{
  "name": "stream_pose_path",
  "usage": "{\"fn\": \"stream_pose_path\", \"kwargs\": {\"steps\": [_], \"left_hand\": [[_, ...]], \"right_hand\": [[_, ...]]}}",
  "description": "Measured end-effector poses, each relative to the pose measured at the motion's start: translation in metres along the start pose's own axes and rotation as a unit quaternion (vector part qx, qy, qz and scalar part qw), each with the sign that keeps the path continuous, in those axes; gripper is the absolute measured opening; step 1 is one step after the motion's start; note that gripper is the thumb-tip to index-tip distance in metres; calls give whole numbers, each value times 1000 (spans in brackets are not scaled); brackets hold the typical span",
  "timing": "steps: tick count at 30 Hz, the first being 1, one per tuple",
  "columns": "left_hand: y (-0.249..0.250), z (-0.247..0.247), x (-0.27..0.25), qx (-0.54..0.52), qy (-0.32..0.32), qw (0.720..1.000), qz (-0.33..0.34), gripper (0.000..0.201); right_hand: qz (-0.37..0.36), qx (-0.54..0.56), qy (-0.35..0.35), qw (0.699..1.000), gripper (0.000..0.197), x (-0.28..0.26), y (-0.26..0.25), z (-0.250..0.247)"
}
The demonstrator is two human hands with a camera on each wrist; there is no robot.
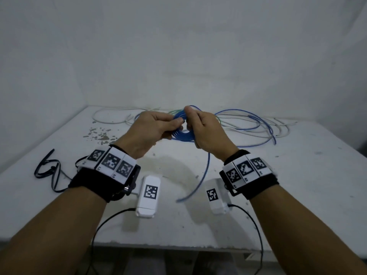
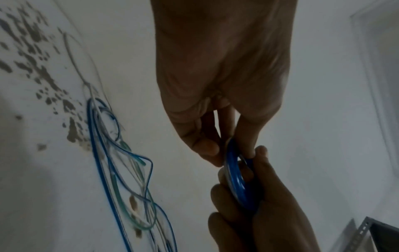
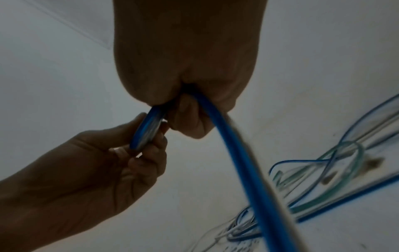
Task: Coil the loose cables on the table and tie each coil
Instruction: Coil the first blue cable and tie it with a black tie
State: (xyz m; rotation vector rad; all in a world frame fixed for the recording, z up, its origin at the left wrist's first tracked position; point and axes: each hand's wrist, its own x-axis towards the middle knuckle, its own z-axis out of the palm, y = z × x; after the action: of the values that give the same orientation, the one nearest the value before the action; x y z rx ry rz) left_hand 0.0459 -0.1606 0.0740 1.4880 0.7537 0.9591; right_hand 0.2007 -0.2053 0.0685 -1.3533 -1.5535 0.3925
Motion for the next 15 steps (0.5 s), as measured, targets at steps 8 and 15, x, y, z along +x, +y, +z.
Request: {"fn": "stream_pose_path", "kwargs": {"steps": [8,15], "left_hand": [[-13,36,1,-170,88,981,-14,23],[-24,24,-4,-120,99,988,-16,17]], "right_hand": [[62,228,242,941,46,-7,-10,28],[40,-10,116,992,69,1,9,12]]}}
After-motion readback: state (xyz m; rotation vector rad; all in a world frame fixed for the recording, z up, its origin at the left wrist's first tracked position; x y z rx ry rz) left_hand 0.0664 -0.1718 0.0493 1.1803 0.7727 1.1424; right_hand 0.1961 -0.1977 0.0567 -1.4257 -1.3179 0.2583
